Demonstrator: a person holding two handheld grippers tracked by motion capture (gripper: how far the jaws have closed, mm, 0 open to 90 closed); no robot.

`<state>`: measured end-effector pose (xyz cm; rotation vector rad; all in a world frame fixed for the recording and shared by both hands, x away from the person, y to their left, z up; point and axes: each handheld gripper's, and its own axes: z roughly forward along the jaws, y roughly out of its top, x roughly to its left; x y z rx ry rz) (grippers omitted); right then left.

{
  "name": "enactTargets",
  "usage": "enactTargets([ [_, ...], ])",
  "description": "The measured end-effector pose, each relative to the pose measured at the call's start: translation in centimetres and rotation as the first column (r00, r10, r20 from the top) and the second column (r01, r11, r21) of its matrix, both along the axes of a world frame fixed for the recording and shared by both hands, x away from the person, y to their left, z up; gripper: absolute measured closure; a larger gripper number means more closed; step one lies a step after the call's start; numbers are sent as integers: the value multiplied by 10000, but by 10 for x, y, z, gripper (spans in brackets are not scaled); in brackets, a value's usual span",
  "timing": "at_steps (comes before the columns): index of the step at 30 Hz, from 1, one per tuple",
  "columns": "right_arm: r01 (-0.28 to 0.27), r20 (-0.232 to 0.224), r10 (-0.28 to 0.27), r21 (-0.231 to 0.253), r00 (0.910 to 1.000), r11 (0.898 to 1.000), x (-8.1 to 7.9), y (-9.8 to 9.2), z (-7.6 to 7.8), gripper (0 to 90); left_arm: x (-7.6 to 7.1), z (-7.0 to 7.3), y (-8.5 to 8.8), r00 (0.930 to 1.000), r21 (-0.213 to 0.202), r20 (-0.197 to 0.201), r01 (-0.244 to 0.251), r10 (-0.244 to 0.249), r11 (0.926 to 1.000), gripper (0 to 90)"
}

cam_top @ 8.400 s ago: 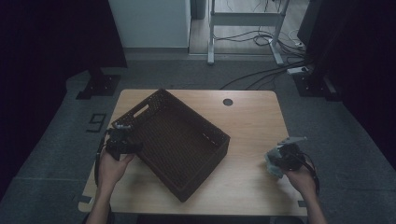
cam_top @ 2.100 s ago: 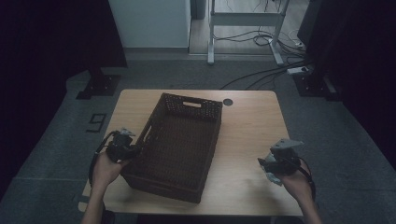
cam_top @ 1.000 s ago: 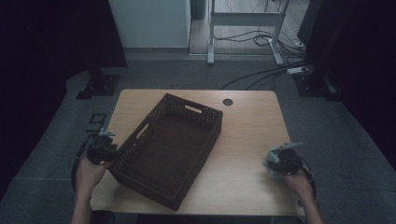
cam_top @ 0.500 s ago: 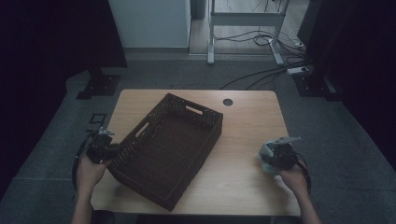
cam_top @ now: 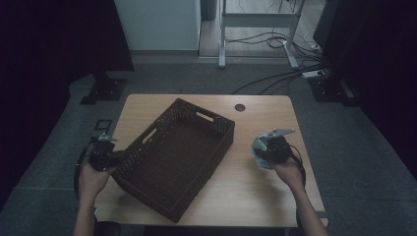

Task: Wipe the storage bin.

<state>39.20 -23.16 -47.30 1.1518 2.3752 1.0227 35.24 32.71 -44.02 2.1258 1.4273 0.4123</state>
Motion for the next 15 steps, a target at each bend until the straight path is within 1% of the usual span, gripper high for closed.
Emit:
enactTargets([
  [3, -54, 71, 54, 79, 10000, 10000, 10, 9, 5, 680, 0, 0, 0, 10000, -31, -14, 24, -24, 10000, 758],
  [4, -54, 71, 54, 79, 10000, 10000, 10, 9, 5, 680, 0, 0, 0, 10000, -31, -14, 24, -24, 10000, 760],
  [5, -42, 112, 40, 134, 9999, 9999, 13, 13, 6, 680, 0, 0, 0, 10000, -27, -14, 29, -29, 10000, 760],
  [7, -57, 152, 54, 185, 9999, 9998, 22, 23, 9, 679, 0, 0, 0, 10000, -46, -23, 48, -48, 10000, 771],
  [15, -92, 402, 97, -122, 9991, 9999, 43, 48, 15, 679, 1, -1, -1, 10000, 62, 25, 86, -86, 9999, 781],
])
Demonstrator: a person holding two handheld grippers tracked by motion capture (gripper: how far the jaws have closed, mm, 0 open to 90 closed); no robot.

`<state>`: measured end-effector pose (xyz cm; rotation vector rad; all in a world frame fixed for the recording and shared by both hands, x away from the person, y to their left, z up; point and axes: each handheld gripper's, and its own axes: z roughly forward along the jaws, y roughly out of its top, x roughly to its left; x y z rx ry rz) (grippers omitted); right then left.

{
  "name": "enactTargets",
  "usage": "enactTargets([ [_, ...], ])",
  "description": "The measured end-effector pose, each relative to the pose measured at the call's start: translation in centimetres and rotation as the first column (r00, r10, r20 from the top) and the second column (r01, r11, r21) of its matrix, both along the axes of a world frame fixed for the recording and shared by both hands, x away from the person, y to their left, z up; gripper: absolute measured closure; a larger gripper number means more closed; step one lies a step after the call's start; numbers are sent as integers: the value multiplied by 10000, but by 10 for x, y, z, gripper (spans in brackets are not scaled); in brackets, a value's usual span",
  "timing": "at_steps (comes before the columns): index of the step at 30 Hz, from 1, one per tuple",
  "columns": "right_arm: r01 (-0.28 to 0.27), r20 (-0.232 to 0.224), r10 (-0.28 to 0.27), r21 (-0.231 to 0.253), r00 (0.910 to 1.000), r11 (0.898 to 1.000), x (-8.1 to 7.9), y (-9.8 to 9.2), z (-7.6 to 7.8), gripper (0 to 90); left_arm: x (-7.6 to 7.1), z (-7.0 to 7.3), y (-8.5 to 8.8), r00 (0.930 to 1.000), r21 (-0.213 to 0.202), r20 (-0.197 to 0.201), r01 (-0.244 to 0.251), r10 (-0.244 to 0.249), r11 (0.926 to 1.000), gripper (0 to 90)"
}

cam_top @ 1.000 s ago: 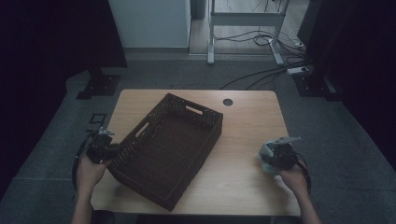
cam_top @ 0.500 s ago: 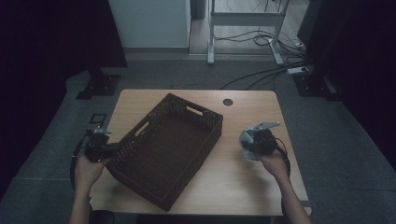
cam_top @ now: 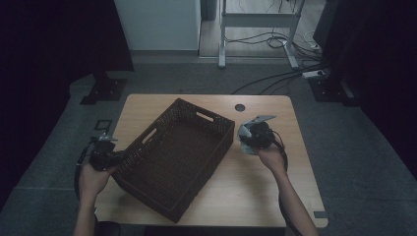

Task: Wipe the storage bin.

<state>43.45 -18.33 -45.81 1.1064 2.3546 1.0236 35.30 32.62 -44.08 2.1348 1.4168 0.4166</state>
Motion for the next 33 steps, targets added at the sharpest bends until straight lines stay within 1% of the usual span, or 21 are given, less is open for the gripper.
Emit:
enactTargets([
  [5, 53, 161, -51, -98, 9999, 9999, 11, 11, 2, 678, 0, 0, 0, 10000, 32, 47, 7, -7, 10000, 781],
  [6, 53, 161, -51, -98, 9999, 9999, 11, 11, 2, 678, 0, 0, 0, 10000, 32, 47, 7, -7, 10000, 781],
  [9, 63, 267, -54, -356, 9996, 9993, 17, 18, 0, 670, 1, -1, -1, 10000, 22, 72, 5, -5, 10000, 781],
  [13, -3, 250, 17, -575, 9997, 9983, 19, 22, -2, 679, 1, -1, -1, 10000, 3, 75, 12, -12, 10000, 781],
  [17, -146, 253, 163, -624, 9995, 9979, 18, 24, -2, 695, 2, -2, -2, 10000, 30, 94, -19, 19, 10000, 781],
  [20, -313, 331, 338, -728, 9989, 9969, 15, 26, -1, 699, 2, -2, -2, 10000, 27, 84, -30, 30, 10000, 782],
  [23, -388, 395, 418, -730, 9983, 9966, 13, 27, -1, 699, 2, -2, -2, 10000, 19, 80, -33, 33, 10000, 781],
  [28, -618, 495, 648, -607, 9967, 9962, 5, 29, -2, 701, 2, -2, -3, 9999, 49, 98, -54, 53, 10000, 781],
  [33, -994, 550, 1015, -395, 9933, 9943, -4, 32, -4, 703, 2, -2, -3, 9999, 67, 104, -73, 72, 10000, 781],
])
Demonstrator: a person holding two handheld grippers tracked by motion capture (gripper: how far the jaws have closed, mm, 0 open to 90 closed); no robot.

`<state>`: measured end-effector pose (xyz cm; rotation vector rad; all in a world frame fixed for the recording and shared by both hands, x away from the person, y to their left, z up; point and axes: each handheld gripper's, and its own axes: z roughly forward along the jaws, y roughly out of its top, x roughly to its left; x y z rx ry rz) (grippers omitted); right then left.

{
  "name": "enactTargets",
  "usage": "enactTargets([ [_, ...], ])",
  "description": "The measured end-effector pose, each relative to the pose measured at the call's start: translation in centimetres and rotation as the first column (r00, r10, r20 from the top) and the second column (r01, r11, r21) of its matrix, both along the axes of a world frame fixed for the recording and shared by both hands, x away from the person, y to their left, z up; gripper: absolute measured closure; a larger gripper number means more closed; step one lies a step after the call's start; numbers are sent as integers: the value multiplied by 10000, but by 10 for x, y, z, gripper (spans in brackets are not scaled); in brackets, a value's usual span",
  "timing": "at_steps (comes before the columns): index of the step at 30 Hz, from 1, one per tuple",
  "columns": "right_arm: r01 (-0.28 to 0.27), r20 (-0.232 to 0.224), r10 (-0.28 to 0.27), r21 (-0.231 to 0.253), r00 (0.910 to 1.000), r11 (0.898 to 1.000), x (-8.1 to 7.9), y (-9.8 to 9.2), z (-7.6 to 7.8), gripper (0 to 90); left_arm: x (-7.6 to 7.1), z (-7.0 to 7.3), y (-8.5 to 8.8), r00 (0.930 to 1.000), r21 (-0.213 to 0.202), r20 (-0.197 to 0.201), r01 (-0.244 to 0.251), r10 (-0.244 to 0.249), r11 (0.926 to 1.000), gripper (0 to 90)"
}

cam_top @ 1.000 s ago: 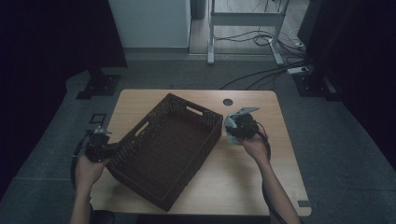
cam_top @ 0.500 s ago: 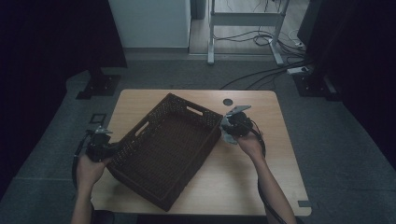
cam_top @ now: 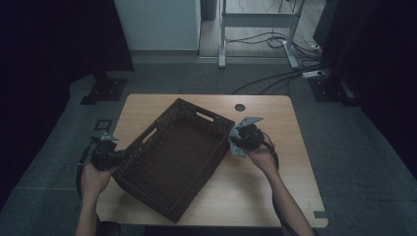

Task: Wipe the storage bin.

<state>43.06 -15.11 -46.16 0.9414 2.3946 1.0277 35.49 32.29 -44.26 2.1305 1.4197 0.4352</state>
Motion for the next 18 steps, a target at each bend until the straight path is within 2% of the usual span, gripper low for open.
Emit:
enactTargets([
  [5, -234, 119, 233, 88, 9997, 9997, -5, 3, -1, 702, 0, 0, 0, 10000, -14, 1, -26, 26, 10000, 781],
  [12, -510, 97, 506, 520, 9987, 9973, -14, 2, -6, 700, -1, 0, -1, 10000, 19, -14, -32, 32, 10000, 780],
  [18, -744, 210, 734, 517, 9971, 9959, -21, 7, -2, 700, -2, 0, -1, 10000, 28, -6, -41, 41, 10000, 780],
])
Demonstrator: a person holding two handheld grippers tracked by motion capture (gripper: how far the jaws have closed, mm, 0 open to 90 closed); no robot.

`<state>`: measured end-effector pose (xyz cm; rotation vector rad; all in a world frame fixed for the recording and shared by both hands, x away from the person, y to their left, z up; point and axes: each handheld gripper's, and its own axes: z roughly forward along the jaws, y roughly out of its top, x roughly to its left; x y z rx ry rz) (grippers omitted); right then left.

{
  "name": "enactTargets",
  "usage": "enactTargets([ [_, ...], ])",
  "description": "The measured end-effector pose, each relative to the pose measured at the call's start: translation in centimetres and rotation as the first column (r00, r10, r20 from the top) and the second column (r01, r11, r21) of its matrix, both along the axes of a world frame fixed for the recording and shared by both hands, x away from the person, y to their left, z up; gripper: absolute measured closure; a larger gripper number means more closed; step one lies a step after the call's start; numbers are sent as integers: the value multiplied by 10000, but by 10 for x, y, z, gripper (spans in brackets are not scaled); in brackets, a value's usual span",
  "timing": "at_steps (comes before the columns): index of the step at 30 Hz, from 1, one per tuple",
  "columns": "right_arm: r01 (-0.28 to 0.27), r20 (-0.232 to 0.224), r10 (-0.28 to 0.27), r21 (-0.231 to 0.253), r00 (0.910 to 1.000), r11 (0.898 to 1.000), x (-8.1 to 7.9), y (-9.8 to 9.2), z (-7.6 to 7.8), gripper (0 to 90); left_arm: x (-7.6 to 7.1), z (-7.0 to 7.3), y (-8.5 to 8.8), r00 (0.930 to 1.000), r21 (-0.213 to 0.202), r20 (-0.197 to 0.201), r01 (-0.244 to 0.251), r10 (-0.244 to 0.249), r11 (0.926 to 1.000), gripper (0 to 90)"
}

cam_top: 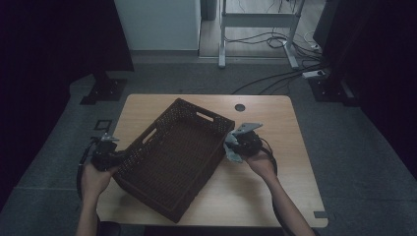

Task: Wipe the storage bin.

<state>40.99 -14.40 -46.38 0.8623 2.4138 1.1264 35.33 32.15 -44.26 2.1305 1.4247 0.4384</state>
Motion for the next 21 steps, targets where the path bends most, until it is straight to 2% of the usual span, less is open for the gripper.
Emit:
enactTargets([
  [14, -562, 1, 562, -95, 9984, 9984, -21, 13, 3, 698, -3, -1, -1, 10000, 21, 46, -18, 17, 10000, 780],
  [21, -669, 4, 669, -39, 9978, 9978, -29, 16, 2, 698, -4, -1, -2, 10000, 44, 56, -2, 1, 10000, 781],
])
